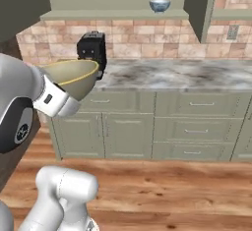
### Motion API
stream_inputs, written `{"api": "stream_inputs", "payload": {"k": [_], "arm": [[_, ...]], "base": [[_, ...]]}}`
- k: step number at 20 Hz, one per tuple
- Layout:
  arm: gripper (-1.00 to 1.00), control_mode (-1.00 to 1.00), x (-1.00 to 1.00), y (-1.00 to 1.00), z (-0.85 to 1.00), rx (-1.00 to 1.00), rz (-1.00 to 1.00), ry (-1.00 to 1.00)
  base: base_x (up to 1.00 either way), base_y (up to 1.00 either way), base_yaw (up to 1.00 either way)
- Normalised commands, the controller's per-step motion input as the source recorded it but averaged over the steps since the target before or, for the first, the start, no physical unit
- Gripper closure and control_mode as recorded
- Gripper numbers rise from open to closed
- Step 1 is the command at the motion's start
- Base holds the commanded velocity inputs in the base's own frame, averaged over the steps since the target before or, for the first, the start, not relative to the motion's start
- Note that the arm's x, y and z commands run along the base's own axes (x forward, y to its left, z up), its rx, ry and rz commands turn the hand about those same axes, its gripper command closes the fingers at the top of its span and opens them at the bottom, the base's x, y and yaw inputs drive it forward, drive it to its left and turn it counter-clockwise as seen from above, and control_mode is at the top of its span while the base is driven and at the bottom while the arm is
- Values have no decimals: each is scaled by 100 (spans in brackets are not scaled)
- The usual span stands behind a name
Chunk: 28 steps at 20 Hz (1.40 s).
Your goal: Take the smaller bowl and place it next to the appetizer plate on the dining counter , and place the larger bowl next to the plate with cooked food.
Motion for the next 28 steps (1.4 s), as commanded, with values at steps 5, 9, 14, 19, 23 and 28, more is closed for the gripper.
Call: {"api": "stream_inputs", "payload": {"k": [5,9,14,19,23,28], "arm": [[100,100,0,0,0,0,0,0],[100,100,0,0,0,0,0,0],[100,100,0,0,0,0,0,0],[100,100,0,0,0,0,0,0],[100,100,0,0,0,0,0,0],[100,100,0,0,0,0,0,0]], "base": [[-56,0,-39],[-74,0,-40],[-73,0,-41],[-86,0,-39],[-86,0,-39],[-81,0,-38]]}}
